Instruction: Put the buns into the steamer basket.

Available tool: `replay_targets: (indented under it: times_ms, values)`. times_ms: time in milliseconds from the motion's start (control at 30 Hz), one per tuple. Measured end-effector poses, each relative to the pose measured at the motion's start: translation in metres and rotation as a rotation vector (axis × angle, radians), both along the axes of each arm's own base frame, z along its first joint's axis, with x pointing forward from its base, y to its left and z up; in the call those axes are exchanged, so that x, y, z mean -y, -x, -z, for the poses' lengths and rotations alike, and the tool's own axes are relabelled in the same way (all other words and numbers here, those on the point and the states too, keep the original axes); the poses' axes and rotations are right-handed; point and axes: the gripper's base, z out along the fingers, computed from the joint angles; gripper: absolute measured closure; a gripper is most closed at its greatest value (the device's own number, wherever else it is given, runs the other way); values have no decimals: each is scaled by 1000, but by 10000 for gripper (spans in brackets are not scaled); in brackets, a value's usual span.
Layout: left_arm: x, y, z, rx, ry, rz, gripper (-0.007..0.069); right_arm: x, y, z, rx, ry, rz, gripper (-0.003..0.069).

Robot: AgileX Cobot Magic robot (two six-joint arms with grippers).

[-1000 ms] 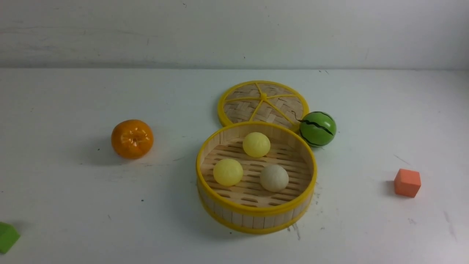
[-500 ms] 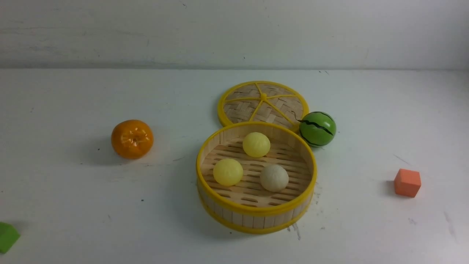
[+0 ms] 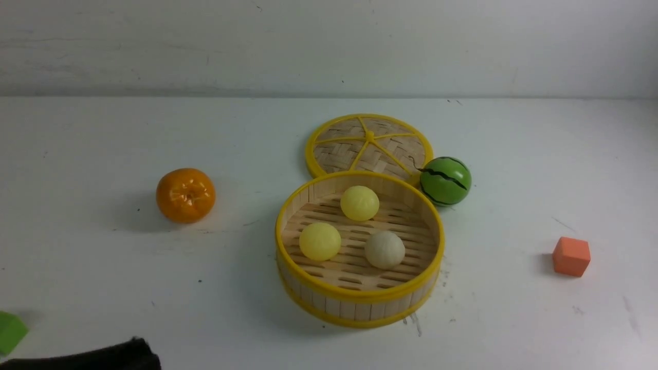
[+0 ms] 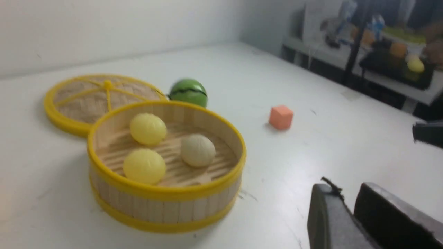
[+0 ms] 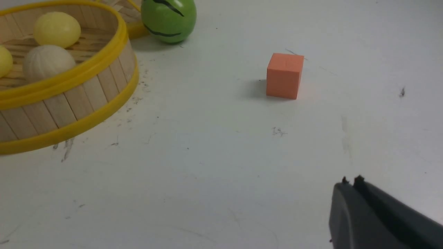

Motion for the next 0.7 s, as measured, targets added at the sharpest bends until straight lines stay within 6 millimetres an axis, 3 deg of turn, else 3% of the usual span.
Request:
replay_targets:
  times_ms: [167, 300, 500, 700]
  values:
    - [-23, 5, 14, 25, 65, -218, 624, 0, 0, 0, 0, 0, 0, 664]
    - [-38, 4, 58, -52, 112, -466, 638, 0, 0, 0, 0, 0, 0, 661]
    - [-40, 4, 97, -286, 26, -532, 638, 0, 0, 0, 0, 0, 0, 657]
    - [-40, 6, 103, -350, 10, -533, 638, 0, 0, 0, 0, 0, 0, 651]
